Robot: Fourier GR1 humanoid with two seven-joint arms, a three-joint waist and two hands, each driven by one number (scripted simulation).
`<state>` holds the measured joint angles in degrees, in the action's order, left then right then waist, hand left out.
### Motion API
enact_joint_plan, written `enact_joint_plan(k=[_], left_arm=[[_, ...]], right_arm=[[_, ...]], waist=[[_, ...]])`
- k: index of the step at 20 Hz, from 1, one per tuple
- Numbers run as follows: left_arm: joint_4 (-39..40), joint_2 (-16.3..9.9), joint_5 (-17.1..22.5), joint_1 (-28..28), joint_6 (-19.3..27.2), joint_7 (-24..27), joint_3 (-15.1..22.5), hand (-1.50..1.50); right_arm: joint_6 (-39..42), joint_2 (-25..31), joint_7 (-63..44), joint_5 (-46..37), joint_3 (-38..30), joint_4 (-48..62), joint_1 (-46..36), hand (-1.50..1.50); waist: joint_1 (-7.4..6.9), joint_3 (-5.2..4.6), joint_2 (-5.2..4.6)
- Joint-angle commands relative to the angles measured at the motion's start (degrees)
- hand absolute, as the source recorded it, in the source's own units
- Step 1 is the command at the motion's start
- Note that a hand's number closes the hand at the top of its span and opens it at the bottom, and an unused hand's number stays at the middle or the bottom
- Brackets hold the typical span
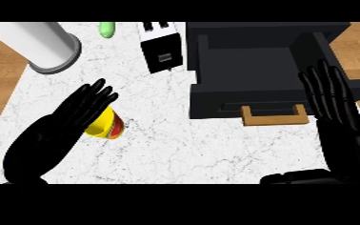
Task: Pick up the cup, place it into the drawer and close the drawer
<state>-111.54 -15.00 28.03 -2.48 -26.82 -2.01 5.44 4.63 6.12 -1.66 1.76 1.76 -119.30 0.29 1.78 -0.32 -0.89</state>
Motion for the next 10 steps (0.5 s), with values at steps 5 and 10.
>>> enact_joint_plan(k=[5,10], left_arm=[[23.1,-15.1,25.2,-9.7,-21.5,-3.5,-8.9,-1.5],[42.0,-11.9,13.0,-16.7,-30.3,1.1,-9.0,-1.5]], right_arm=[[1.4,1.3,-3.1,1.4,-1.0,6.9,-6.9,-1.5],[2.7,3.3,-2.4,2.6,-4.7,13.3,-12.7,-1.5]], waist=[[-0.81,0.25,0.21],[-1.01,0.26,0.38]])
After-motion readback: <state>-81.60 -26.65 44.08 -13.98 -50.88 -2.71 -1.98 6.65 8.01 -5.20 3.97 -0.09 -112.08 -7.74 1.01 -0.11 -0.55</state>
